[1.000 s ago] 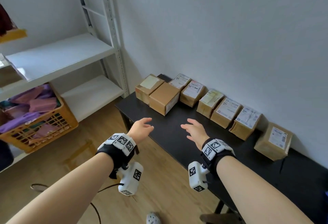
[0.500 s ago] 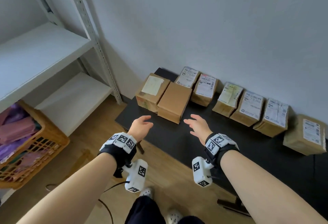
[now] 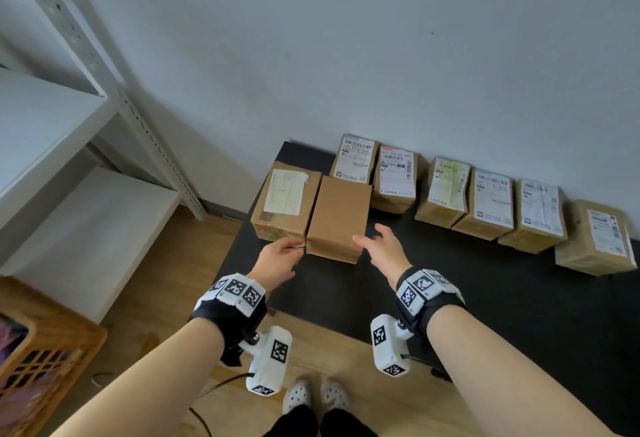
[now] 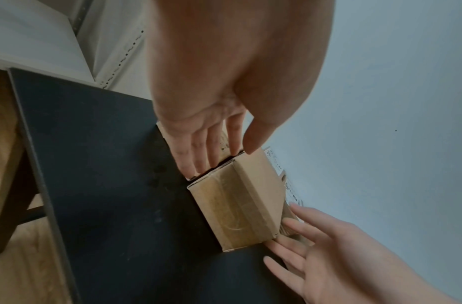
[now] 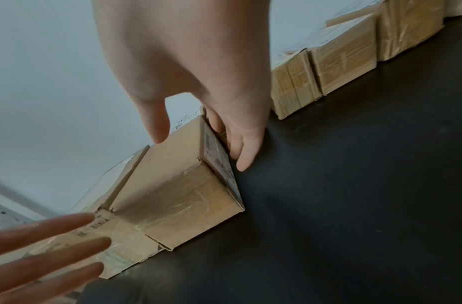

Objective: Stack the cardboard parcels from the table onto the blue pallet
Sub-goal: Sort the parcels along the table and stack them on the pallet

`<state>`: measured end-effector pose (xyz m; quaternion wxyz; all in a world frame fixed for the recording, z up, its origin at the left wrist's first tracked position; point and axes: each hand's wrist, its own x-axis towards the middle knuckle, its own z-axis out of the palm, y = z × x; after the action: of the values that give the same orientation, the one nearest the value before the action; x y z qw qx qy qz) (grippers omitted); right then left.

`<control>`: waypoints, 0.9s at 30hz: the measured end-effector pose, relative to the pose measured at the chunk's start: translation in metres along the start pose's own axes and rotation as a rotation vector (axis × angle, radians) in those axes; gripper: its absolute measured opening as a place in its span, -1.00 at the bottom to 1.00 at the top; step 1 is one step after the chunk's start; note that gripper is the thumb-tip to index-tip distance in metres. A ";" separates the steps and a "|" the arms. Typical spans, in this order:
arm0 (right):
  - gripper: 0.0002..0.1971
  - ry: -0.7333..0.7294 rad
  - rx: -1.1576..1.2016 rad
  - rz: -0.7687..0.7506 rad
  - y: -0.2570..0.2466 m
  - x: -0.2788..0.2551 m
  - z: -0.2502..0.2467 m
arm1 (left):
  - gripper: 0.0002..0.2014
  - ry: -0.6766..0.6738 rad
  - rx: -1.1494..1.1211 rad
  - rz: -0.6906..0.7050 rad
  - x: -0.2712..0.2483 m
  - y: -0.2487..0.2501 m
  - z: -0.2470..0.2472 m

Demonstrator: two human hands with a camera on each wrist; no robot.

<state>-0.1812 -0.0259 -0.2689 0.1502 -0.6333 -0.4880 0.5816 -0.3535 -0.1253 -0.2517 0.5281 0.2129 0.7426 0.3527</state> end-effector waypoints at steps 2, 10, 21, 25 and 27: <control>-0.20 -0.009 -0.032 -0.021 -0.006 0.006 0.004 | -0.70 -0.013 -0.016 0.002 0.005 0.002 0.001; -0.16 -0.057 -0.140 -0.063 -0.006 0.024 0.007 | -0.74 -0.015 0.001 -0.003 0.014 0.000 0.002; -0.13 -0.098 -0.180 -0.082 -0.005 0.023 -0.001 | -0.72 -0.004 -0.008 -0.021 0.019 -0.008 0.011; -0.10 -0.110 -0.194 -0.061 -0.001 0.023 -0.005 | -0.69 -0.005 -0.035 -0.035 0.019 -0.009 0.011; -0.10 -0.118 -0.196 -0.050 0.002 0.022 -0.007 | -0.68 -0.005 -0.043 -0.038 0.020 -0.009 0.013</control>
<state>-0.1778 -0.0070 -0.2809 0.0731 -0.5975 -0.5658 0.5634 -0.3481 -0.1138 -0.2731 0.5411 0.1884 0.7373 0.3578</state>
